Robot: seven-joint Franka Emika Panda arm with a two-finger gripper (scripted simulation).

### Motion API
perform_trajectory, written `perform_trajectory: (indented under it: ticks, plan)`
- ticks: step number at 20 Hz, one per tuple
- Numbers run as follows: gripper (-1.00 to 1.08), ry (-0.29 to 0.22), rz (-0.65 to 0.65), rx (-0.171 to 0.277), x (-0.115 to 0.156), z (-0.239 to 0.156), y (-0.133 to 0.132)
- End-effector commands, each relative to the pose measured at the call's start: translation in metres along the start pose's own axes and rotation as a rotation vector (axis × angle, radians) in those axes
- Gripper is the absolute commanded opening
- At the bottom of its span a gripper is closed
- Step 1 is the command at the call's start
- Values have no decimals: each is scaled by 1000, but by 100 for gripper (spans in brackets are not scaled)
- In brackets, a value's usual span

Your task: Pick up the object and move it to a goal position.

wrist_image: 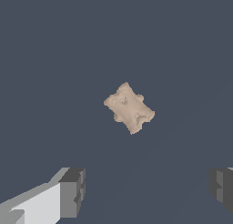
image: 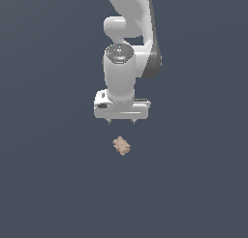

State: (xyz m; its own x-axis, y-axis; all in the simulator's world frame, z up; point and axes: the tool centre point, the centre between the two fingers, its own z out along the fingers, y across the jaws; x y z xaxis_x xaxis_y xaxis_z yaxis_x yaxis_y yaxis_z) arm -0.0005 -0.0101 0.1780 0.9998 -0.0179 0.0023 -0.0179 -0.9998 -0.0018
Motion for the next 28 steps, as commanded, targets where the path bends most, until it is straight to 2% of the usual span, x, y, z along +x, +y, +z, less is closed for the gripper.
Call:
perform_trajectory:
  ticks: [1, 9, 17, 28]
  plan:
    - [100, 0, 0, 0, 0, 0, 0]
    - [100, 34, 29, 14, 9, -10, -8]
    - [100, 34, 25, 14, 9, -9, -8]
    - [100, 27, -107, 4, 17, 6, -7]
